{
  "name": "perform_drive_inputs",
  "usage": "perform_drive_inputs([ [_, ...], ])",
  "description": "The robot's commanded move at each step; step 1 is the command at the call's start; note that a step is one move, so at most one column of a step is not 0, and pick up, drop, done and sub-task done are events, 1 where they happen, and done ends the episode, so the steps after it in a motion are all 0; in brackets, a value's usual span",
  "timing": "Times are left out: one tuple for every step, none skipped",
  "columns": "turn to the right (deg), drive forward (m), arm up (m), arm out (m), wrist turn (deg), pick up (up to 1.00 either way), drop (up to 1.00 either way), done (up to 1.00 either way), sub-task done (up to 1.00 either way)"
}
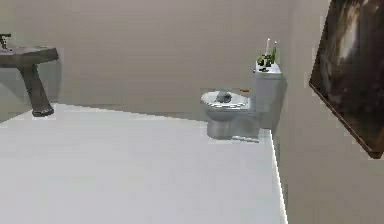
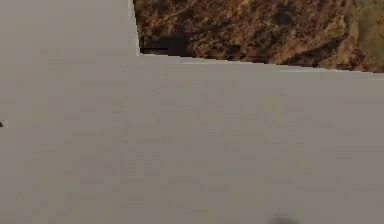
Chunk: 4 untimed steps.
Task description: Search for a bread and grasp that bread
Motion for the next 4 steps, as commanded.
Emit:
perform_drive_inputs([
  [-45.0, 0.0, 0.0, 0.0, 0.0, 0.0, 0.0, 0.0, 0.0],
  [-30.0, 0.0, 0.0, 0.0, 0.0, 0.0, 0.0, 0.0, 0.0],
  [0.0, 0.2, 0.0, 0.0, 0.0, 0.0, 0.0, 0.0, 0.0],
  [-45.0, 0.0, 0.0, 0.0, 0.0, 0.0, 0.0, 0.0, 0.0],
])
